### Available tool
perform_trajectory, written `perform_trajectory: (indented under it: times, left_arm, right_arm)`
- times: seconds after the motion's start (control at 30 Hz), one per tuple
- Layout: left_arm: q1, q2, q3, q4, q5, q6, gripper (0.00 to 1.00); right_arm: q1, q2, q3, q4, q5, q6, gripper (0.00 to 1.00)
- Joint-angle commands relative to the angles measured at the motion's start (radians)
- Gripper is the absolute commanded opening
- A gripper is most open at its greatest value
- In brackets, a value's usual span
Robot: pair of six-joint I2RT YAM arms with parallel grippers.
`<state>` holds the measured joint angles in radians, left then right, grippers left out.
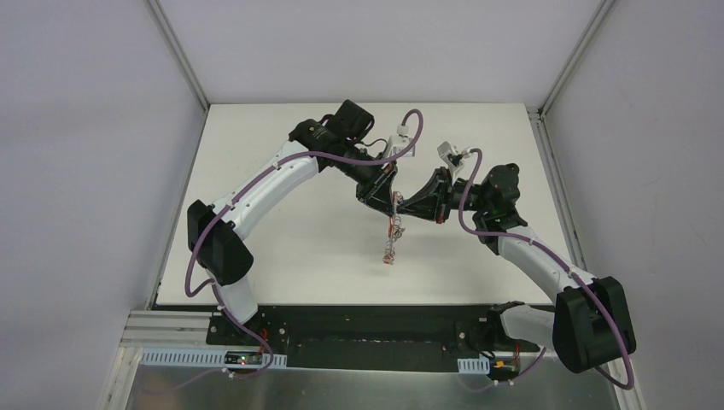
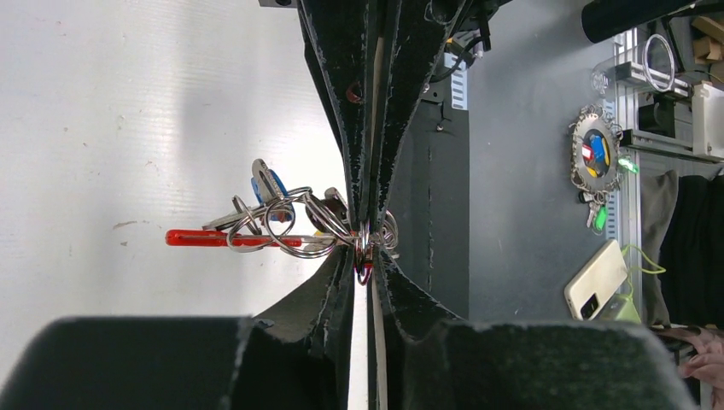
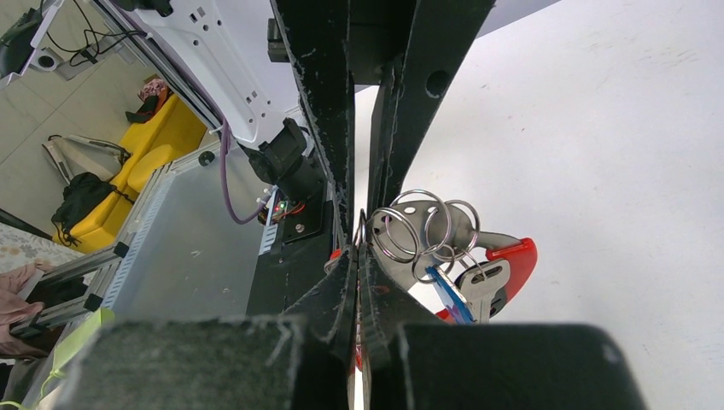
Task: Put the keys on the keyring
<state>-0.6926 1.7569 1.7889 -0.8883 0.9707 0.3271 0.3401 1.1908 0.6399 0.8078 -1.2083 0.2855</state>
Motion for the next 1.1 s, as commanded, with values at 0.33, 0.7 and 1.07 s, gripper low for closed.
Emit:
perform_trajectory:
  times: [0.33,0.7,1.07]
  left_arm:
    - [0.002,-0.031,0.004,0.036,0.087,-0.021,0.0]
    - [-0.017,-0.013,0.145,-0.163,-0.169,0.022,0.0]
    - [-0.099,0.094,0.411,-0.463,-0.448,0.08,0.0]
  right_arm:
    - [-0.009,-0.023,0.016,0.073,-0.004,0.013,0.0]
    - [-0.009,-0.042,0.025,-0.035,0.002,-0.101,0.04]
    - [-0.008,-0.049,0.023,-0.036,-0.007,-0.108,0.25]
